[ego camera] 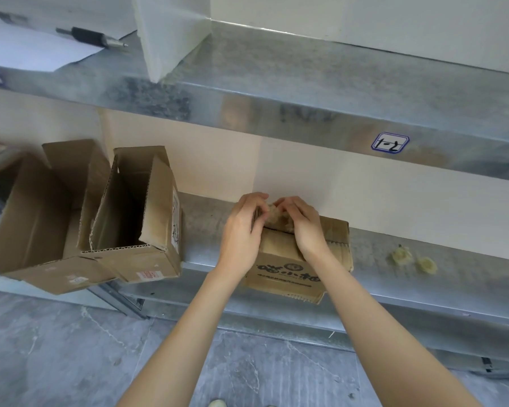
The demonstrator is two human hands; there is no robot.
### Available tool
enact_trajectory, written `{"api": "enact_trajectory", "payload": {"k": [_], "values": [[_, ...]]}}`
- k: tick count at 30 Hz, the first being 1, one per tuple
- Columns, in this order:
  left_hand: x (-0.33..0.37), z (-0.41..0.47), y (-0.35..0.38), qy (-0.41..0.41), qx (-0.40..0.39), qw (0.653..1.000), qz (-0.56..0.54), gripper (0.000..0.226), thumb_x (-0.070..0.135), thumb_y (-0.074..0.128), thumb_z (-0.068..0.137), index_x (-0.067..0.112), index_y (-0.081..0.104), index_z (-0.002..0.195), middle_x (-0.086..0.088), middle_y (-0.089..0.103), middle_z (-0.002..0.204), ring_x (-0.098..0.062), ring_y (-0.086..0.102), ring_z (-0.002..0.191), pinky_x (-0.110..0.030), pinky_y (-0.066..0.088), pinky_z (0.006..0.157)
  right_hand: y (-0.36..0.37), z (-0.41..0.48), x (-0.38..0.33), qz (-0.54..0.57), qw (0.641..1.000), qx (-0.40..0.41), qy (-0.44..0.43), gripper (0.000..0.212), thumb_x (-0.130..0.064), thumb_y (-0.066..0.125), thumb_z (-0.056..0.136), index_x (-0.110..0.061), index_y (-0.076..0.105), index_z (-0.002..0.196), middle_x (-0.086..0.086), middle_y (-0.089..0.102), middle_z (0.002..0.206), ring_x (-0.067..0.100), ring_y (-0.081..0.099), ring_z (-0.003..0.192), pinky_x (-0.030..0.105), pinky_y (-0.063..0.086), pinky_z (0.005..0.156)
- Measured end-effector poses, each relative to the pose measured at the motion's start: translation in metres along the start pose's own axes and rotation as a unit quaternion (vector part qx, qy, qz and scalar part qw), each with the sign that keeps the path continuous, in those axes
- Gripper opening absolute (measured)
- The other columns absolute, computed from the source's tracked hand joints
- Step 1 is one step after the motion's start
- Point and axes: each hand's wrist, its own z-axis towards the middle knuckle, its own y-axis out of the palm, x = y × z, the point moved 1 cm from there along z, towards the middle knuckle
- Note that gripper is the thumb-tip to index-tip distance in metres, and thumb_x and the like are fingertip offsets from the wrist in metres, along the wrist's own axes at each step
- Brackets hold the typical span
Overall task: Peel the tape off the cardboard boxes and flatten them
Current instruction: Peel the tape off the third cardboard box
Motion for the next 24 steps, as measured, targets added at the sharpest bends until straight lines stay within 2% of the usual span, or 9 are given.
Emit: {"api": "enact_trajectory", "payload": {"k": [3, 6, 9, 11, 14, 17, 19, 22, 24], "values": [[-0.005, 0.004, 0.008, -0.046, 0.014, 0.999, -0.007, 0.007, 0.002, 0.058, 0.094, 0.009, 0.056, 0.095, 0.004, 0.067, 0.093, -0.006, 0.061, 0.086, -0.016, 0.047, 0.074, -0.001, 0.0, 0.001, 0.004, 1.0, 0.003, -0.003, 0.026, -0.017, 0.048, 0.096, -0.007, 0.067, 0.082, 0.001, 0.066, 0.091, 0.02, 0.061, 0.091, 0.046, 0.044, 0.091], [-0.005, 0.005, 0.015, -0.091, 0.047, 0.995, -0.021, 0.011, 0.003, 0.063, 0.092, 0.006, 0.058, 0.102, 0.004, 0.067, 0.088, -0.007, 0.064, 0.081, -0.014, 0.048, 0.07, -0.002, 0.0, 0.001, 0.012, 1.0, 0.004, 0.001, 0.024, -0.014, 0.05, 0.098, -0.006, 0.065, 0.082, 0.004, 0.064, 0.091, 0.022, 0.06, 0.09, 0.045, 0.042, 0.091], [-0.001, 0.007, 0.019, -0.123, 0.06, 0.989, -0.062, 0.034, -0.001, 0.065, 0.089, 0.009, 0.048, 0.117, 0.003, 0.068, 0.08, 0.003, 0.063, 0.074, -0.005, 0.042, 0.066, -0.002, 0.0, 0.001, 0.012, 1.0, 0.003, 0.011, 0.022, -0.025, 0.052, 0.097, -0.015, 0.064, 0.081, 0.001, 0.064, 0.091, 0.019, 0.06, 0.09, 0.043, 0.043, 0.09], [-0.001, 0.009, 0.02, -0.118, 0.063, 0.99, -0.054, 0.032, 0.003, 0.069, 0.087, 0.013, 0.049, 0.111, 0.003, 0.068, 0.078, 0.005, 0.062, 0.073, -0.005, 0.041, 0.065, -0.002, 0.0, 0.0, -0.011, 1.0, 0.004, 0.012, 0.023, -0.034, 0.054, 0.095, -0.021, 0.061, 0.077, 0.001, 0.064, 0.09, 0.017, 0.06, 0.087, 0.041, 0.045, 0.087], [-0.009, 0.007, 0.022, -0.084, 0.049, 0.995, -0.006, 0.016, 0.012, 0.073, 0.086, 0.015, 0.059, 0.093, 0.001, 0.065, 0.087, -0.007, 0.061, 0.081, -0.016, 0.043, 0.067, -0.003, 0.0, -0.002, -0.054, 0.999, 0.004, 0.001, 0.025, -0.029, 0.059, 0.093, -0.02, 0.056, 0.07, -0.001, 0.061, 0.089, 0.012, 0.059, 0.082, 0.033, 0.046, 0.079], [-0.016, -0.002, 0.025, -0.059, 0.024, 0.997, 0.053, 0.02, 0.013, 0.072, 0.082, 0.016, 0.063, 0.1, 0.0, 0.063, 0.103, -0.016, 0.058, 0.095, -0.021, 0.046, 0.075, -0.004, 0.002, -0.002, -0.079, 0.997, 0.017, -0.015, 0.022, -0.016, 0.062, 0.09, -0.006, 0.051, 0.073, -0.001, 0.057, 0.099, 0.003, 0.056, 0.084, 0.018, 0.043, 0.075], [-0.018, -0.011, 0.029, -0.036, 0.0, 0.997, 0.071, 0.029, 0.014, 0.071, 0.082, 0.014, 0.062, 0.11, 0.0, 0.061, 0.115, -0.017, 0.055, 0.109, -0.024, 0.047, 0.086, -0.004, 0.003, -0.001, -0.078, 0.997, 0.024, -0.006, 0.007, -0.005, 0.059, 0.087, -0.007, 0.052, 0.086, 0.001, 0.053, 0.109, 0.007, 0.056, 0.091, 0.022, 0.047, 0.082], [-0.022, -0.022, 0.034, -0.02, -0.013, 0.997, 0.076, 0.038, 0.019, 0.068, 0.085, 0.009, 0.06, 0.121, -0.002, 0.057, 0.13, -0.015, 0.046, 0.126, -0.014, 0.032, 0.104, -0.005, 0.003, -0.002, -0.069, 0.997, 0.031, 0.014, 0.037, 0.011, 0.049, 0.081, -0.017, 0.045, 0.104, 0.006, 0.05, 0.117, 0.016, 0.057, 0.103, 0.034, 0.049, 0.094], [-0.023, -0.024, 0.035, -0.029, -0.012, 0.997, 0.074, 0.039, 0.024, 0.063, 0.085, 0.009, 0.06, 0.121, -0.002, 0.056, 0.131, -0.016, 0.045, 0.128, -0.007, 0.025, 0.105, -0.005, 0.003, -0.003, -0.073, 0.997, 0.024, 0.021, 0.038, 0.013, 0.044, 0.079, -0.017, 0.044, 0.102, 0.006, 0.054, 0.115, 0.018, 0.056, 0.105, 0.04, 0.048, 0.096]]}}
